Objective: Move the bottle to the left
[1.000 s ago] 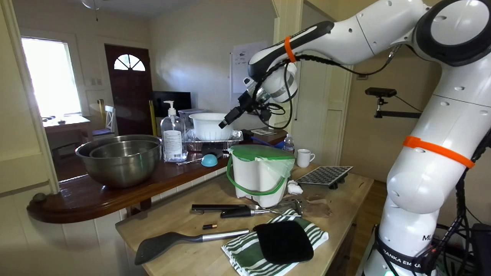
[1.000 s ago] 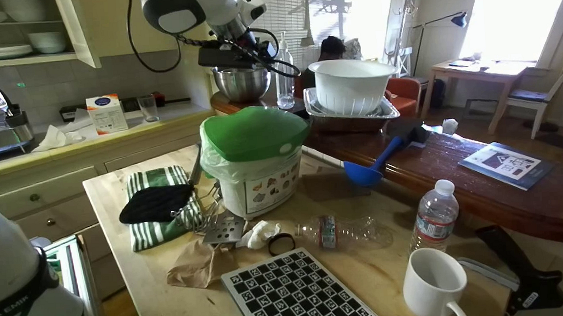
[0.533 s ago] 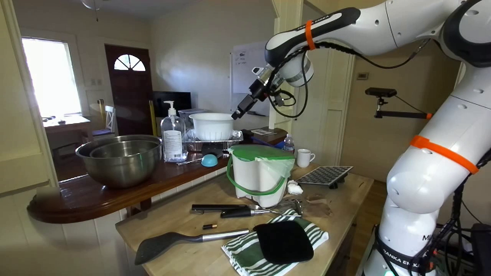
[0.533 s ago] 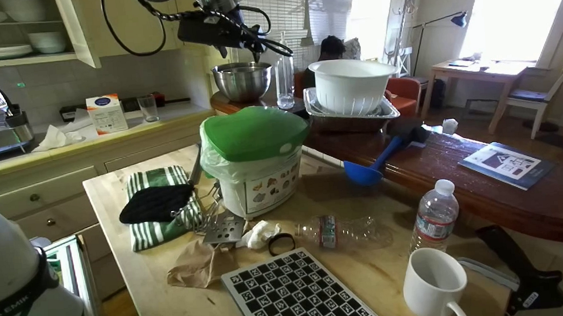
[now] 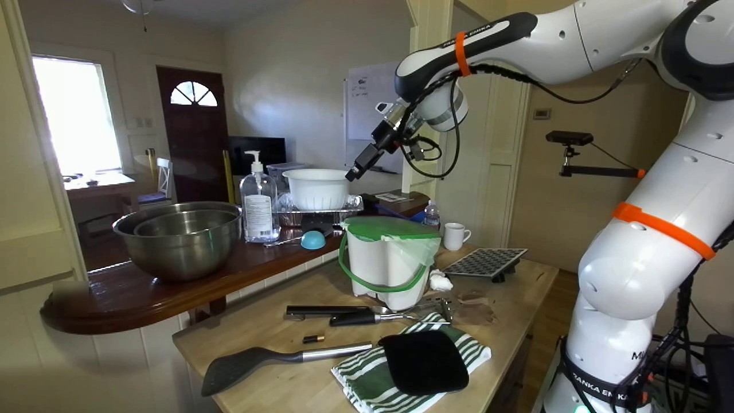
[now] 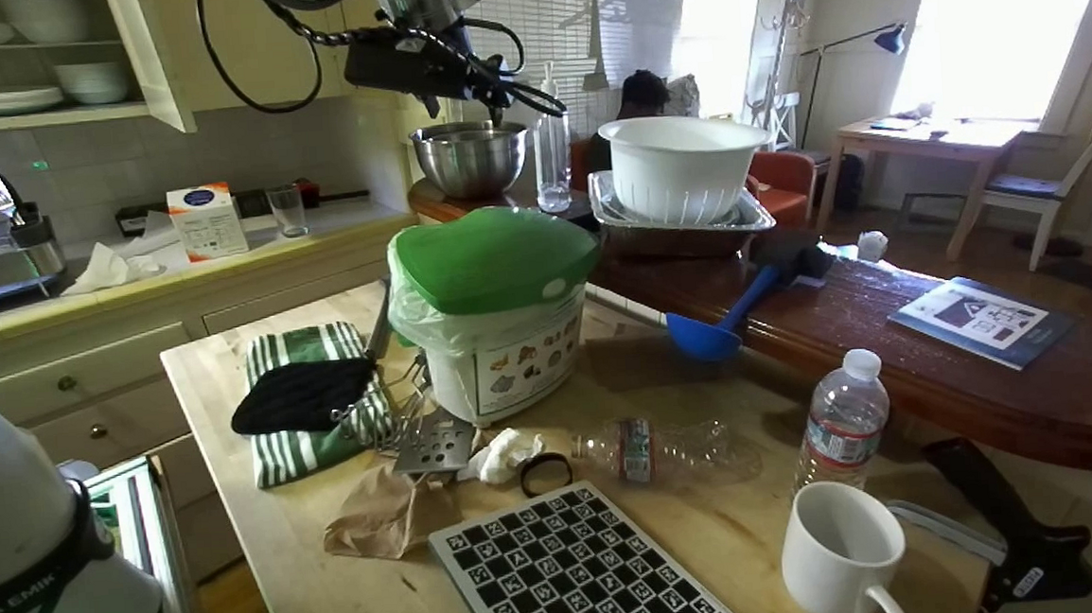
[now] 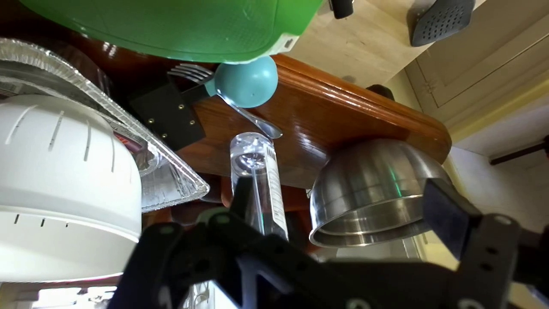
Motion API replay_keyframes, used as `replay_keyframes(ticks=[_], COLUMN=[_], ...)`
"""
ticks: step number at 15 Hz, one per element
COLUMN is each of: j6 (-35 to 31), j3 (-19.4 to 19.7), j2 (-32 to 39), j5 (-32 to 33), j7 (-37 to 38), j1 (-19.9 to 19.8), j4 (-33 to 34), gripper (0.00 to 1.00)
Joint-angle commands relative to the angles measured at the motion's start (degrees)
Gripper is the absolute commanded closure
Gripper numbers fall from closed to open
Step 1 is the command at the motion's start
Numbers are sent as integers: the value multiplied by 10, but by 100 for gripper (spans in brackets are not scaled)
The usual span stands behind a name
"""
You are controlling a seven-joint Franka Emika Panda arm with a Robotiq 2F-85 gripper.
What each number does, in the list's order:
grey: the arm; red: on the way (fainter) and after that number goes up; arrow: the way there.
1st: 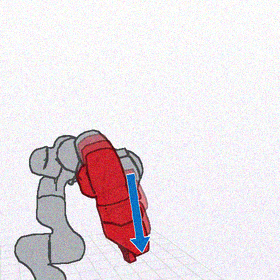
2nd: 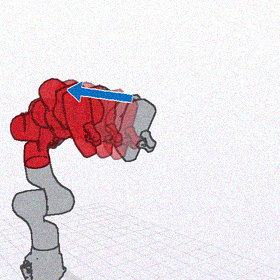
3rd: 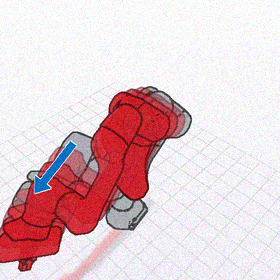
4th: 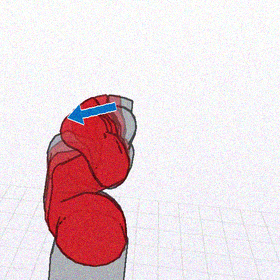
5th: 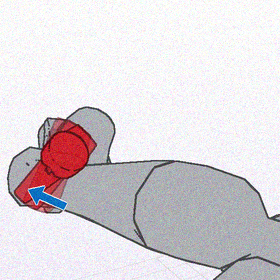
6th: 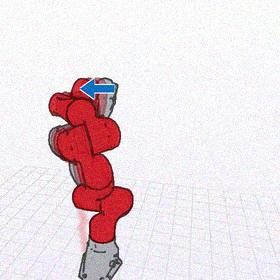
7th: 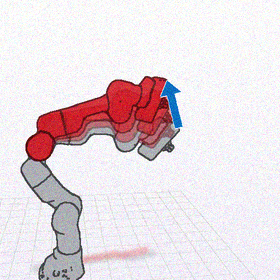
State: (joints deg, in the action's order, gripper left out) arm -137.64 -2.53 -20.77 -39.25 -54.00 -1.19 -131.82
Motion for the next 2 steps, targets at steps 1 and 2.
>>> replay_keyframes(ticks=[1, 2], j6=[-6, -6], j3=[28, 28], j2=[0, 0], j5=[15, 15], j7=[10, 10], j1=[32, 32], j4=[-1, -1], gripper=[0, 0])
